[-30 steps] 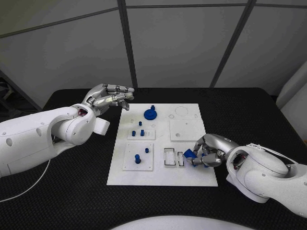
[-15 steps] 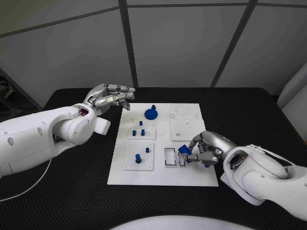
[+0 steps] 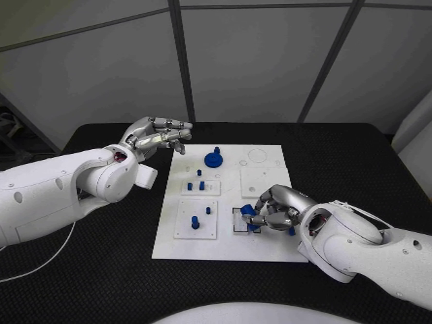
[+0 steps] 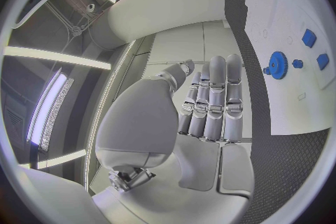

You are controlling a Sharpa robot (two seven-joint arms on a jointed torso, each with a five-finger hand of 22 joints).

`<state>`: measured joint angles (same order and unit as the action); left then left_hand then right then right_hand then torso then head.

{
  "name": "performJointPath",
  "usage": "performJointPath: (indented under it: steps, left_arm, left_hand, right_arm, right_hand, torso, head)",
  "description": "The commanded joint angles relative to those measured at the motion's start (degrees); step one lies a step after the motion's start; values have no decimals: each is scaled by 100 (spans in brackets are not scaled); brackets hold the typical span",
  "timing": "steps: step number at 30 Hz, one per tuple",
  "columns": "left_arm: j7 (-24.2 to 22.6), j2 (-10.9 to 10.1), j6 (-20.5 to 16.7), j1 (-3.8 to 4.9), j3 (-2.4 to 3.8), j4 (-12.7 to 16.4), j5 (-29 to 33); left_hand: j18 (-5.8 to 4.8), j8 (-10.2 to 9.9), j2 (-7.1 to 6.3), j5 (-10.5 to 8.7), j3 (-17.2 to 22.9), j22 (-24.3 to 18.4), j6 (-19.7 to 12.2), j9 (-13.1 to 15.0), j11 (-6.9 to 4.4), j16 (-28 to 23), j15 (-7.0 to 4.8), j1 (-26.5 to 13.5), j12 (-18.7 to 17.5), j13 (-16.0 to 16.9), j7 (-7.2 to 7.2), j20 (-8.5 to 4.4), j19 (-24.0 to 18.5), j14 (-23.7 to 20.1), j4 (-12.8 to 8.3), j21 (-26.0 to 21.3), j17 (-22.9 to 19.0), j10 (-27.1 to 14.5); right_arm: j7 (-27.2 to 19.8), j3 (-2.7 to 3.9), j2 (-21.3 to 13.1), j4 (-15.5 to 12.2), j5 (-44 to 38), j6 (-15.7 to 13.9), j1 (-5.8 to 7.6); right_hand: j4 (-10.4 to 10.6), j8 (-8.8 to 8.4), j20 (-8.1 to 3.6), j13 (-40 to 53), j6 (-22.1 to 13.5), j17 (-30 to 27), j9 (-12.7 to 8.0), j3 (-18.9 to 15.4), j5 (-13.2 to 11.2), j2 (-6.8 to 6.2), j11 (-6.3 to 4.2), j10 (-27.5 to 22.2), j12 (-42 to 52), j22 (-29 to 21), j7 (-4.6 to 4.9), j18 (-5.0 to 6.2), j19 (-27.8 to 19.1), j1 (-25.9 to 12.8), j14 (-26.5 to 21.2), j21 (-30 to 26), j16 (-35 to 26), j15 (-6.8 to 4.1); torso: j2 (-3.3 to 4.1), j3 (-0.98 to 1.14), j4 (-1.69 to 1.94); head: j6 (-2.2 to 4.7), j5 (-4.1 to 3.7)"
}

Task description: Assemble the parts on the task board

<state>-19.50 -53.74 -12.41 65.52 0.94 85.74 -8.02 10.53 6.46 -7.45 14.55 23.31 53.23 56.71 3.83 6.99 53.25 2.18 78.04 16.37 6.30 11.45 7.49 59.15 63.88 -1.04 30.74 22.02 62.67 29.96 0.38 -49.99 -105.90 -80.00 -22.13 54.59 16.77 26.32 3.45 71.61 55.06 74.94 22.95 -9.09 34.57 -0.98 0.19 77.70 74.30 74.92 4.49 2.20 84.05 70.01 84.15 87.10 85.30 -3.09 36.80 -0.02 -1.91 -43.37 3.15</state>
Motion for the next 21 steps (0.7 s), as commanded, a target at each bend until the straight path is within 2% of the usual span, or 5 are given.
performJointPath:
  steps: [1, 14, 16, 17, 21]
  left_arm:
    - [-26, 11, 54, 6, 4, 4, 10]
    - [-24, 44, 70, 6, 4, -16, 10]
    - [-23, 43, 71, 6, 4, -15, 10]
    - [-23, 43, 72, 6, 4, -15, 10]
    - [-21, 38, 72, 6, 4, -12, 10]
  left_hand:
    - [-11, -7, 26, -14, -26, -7, -34, 2, -17, -30, 3, -41, 12, 7, -11, 28, 3, 21, -11, -5, -6, -40]
    - [-11, -7, 26, -14, -26, -7, -34, 2, -17, -30, 3, -41, 12, 7, -11, 28, 3, 21, -11, -5, -6, -40]
    - [-11, -7, 26, -14, -26, -7, -34, 2, -17, -30, 3, -41, 12, 7, -11, 28, 3, 21, -11, -5, -6, -40]
    - [-11, -7, 26, -14, -26, -7, -34, 2, -17, -30, 3, -41, 12, 7, -11, 28, 3, 21, -11, -5, -6, -40]
    - [-11, -7, 26, -14, -26, -7, -34, 2, -17, -30, 3, -41, 12, 7, -11, 28, 3, 21, -11, -5, -6, -40]
  right_arm:
    - [86, 5, 75, 65, 74, 186, 11]
    - [150, 8, 275, 213, 81, 235, 14]
    - [158, 8, 285, 227, 82, 236, 14]
    - [161, 8, 289, 233, 82, 234, 14]
    - [156, 8, 305, 254, 82, 189, 14]
  right_hand:
    - [2, 49, -34, 10, 87, 624, 20, -41, -47, 11, -22, -9, -16, 1116, -43, -105, 253, -88, 408, 2, 2, -46]
    - [-4, 115, -56, 43, 112, 628, 83, -151, -296, 34, -48, 25, -12, 1118, -74, -105, 254, -264, 410, 1, 1, -69]
    - [-48, 134, -62, 48, 111, 627, 106, -225, -636, 44, -48, 30, -19, 1118, -76, -105, 253, -396, 410, 0, 0, -73]
    - [-105, 144, -64, 50, 111, 624, 119, -288, -935, 57, -45, 32, -22, 1116, -78, -105, 251, -535, 409, -3, -2, -75]
    - [2, 172, -63, 15, 72, 604, 167, -426, -1955, -34, -40, -2, -82, 1097, -64, -98, 233, -883, 404, -20, -17, -67]
  torso:
    - [-1, 1, -11]
    - [-6, 4, -9]
    - [-5, 3, -9]
    - [-5, 2, -10]
    - [-3, 3, -12]
  head:
    - [0, 9]
    - [-9, 5]
    - [-11, 5]
    - [-11, 7]
    - [-13, 18]
